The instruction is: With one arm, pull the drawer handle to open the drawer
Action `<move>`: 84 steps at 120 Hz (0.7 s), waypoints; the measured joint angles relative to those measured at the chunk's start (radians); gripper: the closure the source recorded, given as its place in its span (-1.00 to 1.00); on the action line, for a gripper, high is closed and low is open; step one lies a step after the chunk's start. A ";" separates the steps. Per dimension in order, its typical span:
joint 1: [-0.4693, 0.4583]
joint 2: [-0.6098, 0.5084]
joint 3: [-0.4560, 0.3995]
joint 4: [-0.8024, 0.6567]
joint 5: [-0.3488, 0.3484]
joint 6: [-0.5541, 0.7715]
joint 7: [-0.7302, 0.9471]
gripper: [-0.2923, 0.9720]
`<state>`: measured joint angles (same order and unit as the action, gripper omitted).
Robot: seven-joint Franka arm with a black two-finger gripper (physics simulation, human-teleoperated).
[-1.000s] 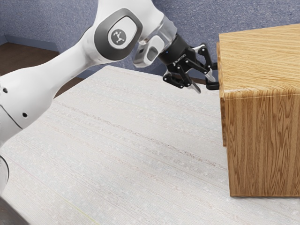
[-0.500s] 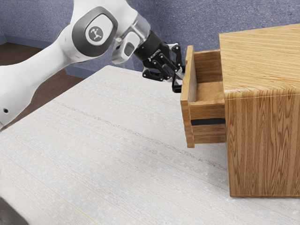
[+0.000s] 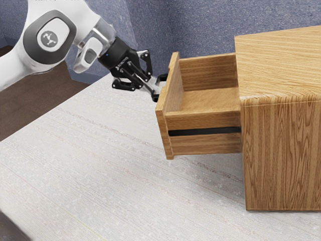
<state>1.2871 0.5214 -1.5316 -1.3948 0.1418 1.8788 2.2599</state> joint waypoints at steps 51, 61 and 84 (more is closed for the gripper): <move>0.122 0.008 -0.058 -0.056 0.001 -0.006 0.004 0.71; 0.129 0.010 -0.058 -0.061 0.014 -0.004 0.005 0.70; 0.207 0.016 -0.077 -0.070 0.026 -0.011 0.007 0.71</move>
<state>1.4939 0.5373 -1.6086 -1.4651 0.1678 1.8682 2.2672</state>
